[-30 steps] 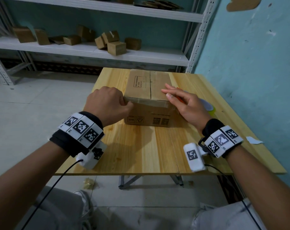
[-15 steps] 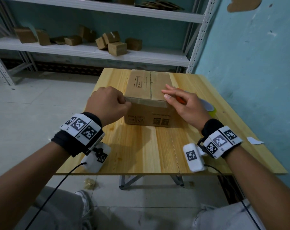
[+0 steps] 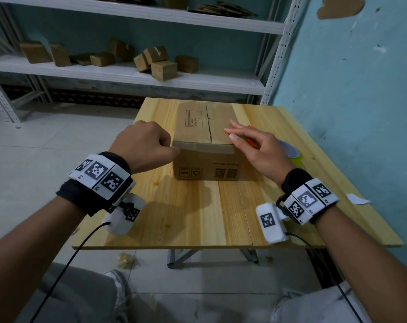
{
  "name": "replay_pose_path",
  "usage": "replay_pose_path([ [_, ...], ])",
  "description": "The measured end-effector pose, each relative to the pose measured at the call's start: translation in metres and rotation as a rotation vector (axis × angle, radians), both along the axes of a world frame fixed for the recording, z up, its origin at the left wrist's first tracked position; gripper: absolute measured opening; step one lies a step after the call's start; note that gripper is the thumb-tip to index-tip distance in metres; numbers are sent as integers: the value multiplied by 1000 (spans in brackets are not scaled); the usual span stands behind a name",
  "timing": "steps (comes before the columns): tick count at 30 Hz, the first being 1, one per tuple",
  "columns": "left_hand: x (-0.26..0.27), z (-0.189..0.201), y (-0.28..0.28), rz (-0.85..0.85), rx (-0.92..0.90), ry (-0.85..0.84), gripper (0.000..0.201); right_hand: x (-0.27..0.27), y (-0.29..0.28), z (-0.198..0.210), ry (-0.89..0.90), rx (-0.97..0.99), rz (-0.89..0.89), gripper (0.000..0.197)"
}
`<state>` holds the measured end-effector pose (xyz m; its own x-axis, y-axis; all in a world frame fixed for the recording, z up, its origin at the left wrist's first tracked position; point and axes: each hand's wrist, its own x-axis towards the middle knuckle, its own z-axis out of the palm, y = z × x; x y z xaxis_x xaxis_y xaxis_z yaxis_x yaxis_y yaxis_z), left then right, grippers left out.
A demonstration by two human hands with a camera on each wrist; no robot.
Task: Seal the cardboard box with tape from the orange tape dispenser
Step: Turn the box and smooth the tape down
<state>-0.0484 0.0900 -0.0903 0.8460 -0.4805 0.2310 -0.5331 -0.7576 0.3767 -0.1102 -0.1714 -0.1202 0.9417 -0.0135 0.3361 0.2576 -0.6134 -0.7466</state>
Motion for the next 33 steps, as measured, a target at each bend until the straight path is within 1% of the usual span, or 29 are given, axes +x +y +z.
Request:
replay_pose_path([
  [2, 1, 5, 5, -27, -1, 65, 47, 0, 1, 1, -4, -3, 4, 30],
  [3, 3, 6, 7, -21, -49, 57, 47, 0, 1, 2, -6, -5, 4, 30],
  [4, 4, 6, 8, 2, -117, 3, 45, -1, 1, 3, -6, -6, 2, 30],
  [6, 6, 5, 7, 46, -214, -225, 31, 0, 2, 5, -5, -28, -15, 29],
  [7, 6, 4, 4, 21, -231, -312, 23, 1, 2, 6, -11, -72, -35, 29],
  [8, 6, 2, 1, -45, -235, -346, 20, 2, 3, 8, -32, -142, -64, 29],
  [10, 7, -2, -5, -192, -221, -327, 28, 5, 5, 12, -128, -279, -110, 25],
  [11, 7, -3, -9, -241, -217, -309, 30, 6, 8, 14, -188, -304, -103, 23],
  [12, 7, -5, -12, -277, -218, -300, 30, 7, 10, 15, -236, -299, -77, 21],
  [14, 6, -8, -19, -318, -218, -303, 29, 8, 17, 15, -269, -270, -14, 18],
  [20, 3, -5, -28, -335, -278, -314, 21, 9, 26, 12, -261, -223, 52, 11],
  [27, 2, -6, -31, -343, -263, -335, 14, 9, 29, 10, -263, -194, 56, 10],
  [29, 2, -6, -32, -337, -255, -337, 16, 9, 30, 9, -263, -183, 53, 10],
  [31, 2, -6, -32, -337, -248, -335, 22, 9, 30, 10, -262, -177, 51, 11],
  [33, 3, -6, -33, -334, -238, -334, 22, 9, 31, 10, -253, -177, 48, 12],
])
